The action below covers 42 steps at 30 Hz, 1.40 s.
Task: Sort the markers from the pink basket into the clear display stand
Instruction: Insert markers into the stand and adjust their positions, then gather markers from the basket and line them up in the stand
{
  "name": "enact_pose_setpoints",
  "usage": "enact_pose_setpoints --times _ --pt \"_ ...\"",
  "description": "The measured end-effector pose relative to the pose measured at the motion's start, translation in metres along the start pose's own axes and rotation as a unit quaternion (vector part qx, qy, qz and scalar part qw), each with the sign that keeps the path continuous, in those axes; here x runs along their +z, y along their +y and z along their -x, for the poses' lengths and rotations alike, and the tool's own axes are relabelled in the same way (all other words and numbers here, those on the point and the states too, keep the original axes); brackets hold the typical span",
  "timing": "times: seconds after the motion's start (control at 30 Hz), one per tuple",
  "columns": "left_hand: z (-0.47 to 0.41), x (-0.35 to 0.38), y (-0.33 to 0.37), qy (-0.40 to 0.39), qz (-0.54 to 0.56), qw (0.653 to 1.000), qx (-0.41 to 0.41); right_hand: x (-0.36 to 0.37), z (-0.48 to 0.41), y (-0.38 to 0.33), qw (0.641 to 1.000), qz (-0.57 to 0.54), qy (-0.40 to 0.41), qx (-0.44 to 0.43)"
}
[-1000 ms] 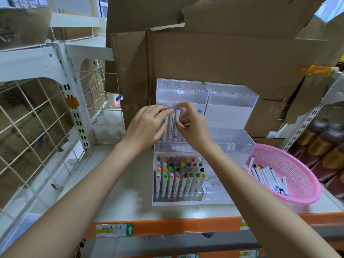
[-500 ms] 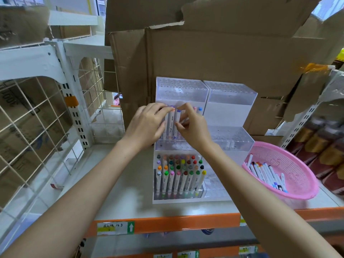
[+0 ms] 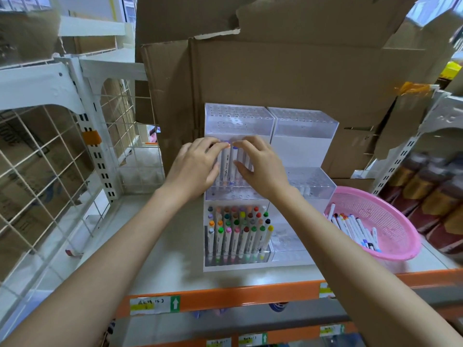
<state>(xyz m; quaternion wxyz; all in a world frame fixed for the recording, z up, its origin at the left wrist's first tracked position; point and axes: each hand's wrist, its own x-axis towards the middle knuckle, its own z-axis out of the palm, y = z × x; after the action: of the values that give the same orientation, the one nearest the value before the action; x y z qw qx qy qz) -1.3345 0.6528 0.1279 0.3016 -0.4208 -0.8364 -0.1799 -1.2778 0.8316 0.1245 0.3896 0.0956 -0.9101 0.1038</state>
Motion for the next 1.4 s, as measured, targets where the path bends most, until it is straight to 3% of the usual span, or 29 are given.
enact_pose_setpoints --times 0.37,0.53,0.63,0.8,0.97,1.27,1.4 --pt "-0.01 -0.001 0.02 0.008 0.013 0.997 -0.078 -0.027 0.031 0.024 0.998 0.001 -0.051 0.039" --pt "-0.018 0.0 0.037 0.03 -0.048 0.994 -0.093 -0.043 0.051 0.044 0.996 0.007 -0.069 0.058" --pt "-0.019 0.008 0.065 0.027 -0.085 0.994 -0.064 -0.054 0.062 0.056 0.994 0.012 -0.091 0.061" --pt "-0.021 0.042 0.129 -0.065 -0.068 0.996 -0.001 -0.073 0.086 0.079 0.987 0.03 -0.134 0.082" --pt "-0.028 0.079 0.181 -0.114 -0.046 0.992 0.009 -0.104 0.115 0.112 0.981 0.061 -0.158 0.098" --pt "-0.056 0.129 0.269 -0.123 0.021 0.991 0.057 -0.148 0.18 0.182 0.965 0.069 -0.178 0.178" --pt "-0.065 0.159 0.297 -0.154 -0.023 0.981 0.117 -0.149 0.206 0.209 0.951 0.08 -0.218 0.204"
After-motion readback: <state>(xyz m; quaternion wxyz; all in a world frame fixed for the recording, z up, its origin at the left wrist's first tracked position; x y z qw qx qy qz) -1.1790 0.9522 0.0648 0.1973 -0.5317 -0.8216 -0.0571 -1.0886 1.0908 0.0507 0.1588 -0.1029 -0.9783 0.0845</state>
